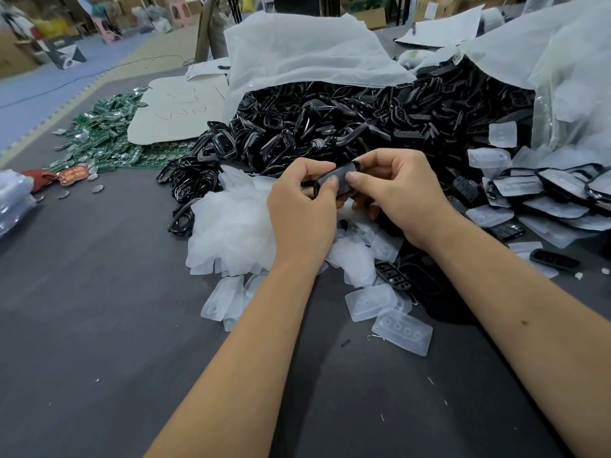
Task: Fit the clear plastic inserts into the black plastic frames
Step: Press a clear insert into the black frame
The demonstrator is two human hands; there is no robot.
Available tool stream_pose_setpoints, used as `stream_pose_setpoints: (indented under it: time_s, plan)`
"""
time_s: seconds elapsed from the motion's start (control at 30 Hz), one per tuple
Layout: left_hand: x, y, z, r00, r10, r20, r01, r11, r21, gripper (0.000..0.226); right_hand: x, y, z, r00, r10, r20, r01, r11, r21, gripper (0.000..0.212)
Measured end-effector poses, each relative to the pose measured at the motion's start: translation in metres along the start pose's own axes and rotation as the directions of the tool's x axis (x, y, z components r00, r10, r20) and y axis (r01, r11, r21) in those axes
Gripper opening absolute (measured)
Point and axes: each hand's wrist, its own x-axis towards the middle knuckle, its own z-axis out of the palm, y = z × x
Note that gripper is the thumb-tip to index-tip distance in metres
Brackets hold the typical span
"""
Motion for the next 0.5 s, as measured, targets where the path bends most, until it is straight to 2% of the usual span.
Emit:
stream_pose_setpoints:
  time_s: [0.37, 0.5]
  plan:
    - [0.0010, 0.0030, 0.0006, 0.998, -0.060, -0.034, 0.059, 0.997, -0.052, 0.011, 0.0019, 0.0001, -0.0004, 1.000, 0.026, -0.012, -0.025, 0.998, 0.065, 0.009]
    - [0.0015, 0.0031, -0.0001, 0.996, -0.077, -0.032, 0.075, 0.996, -0.053, 0.016, 0.0025, 0.0006, -0.0009, 0.999, 0.036, -0.020, -0.034, 0.995, 0.099, 0.007]
